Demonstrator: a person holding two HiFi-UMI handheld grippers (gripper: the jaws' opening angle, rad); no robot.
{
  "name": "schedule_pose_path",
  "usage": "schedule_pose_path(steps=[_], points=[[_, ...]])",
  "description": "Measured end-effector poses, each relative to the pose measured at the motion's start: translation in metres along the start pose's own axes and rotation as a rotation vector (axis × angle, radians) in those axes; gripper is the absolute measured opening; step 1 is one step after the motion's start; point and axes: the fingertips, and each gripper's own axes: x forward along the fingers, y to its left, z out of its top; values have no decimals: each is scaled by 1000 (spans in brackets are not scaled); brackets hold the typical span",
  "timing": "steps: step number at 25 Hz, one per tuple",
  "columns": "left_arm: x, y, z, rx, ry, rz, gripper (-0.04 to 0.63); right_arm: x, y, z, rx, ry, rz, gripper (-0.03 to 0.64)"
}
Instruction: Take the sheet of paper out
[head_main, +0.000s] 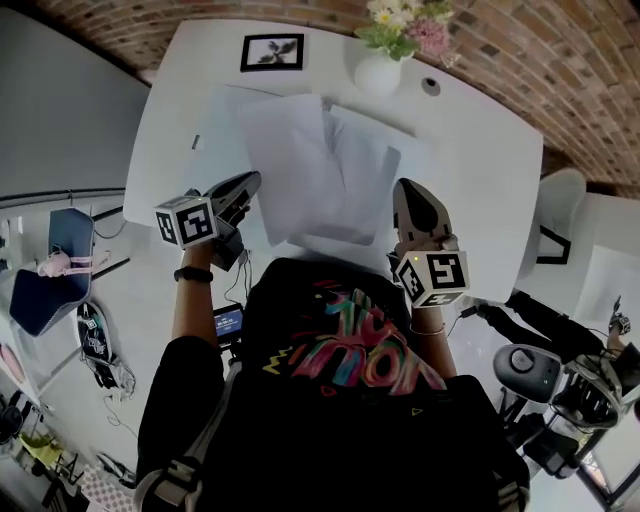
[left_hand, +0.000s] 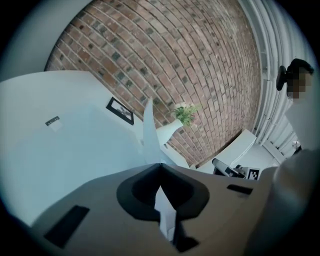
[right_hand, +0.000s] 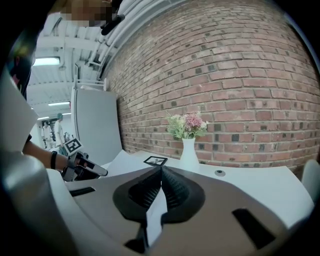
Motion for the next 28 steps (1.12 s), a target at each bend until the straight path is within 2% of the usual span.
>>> schedule_pose_path(steps=[4,14,19,24,28], points=[[-6,-25,23,16,-85,-15,23,10,-16,14,-8,-17,18,18],[-21,-100,65,165,-255,-93,23,6,-24,48,-26,-77,-15,18],[-14,-136,80,338,-361,-75,23,-5,-39,57,-23,-91,-55,17],[8,-162,78,591,-364,5,23,-18,-56,60,-18,-101,-102,18],[23,-178,75,711,-366,68,23,-29,-68,58,-13,-102,-133,18]])
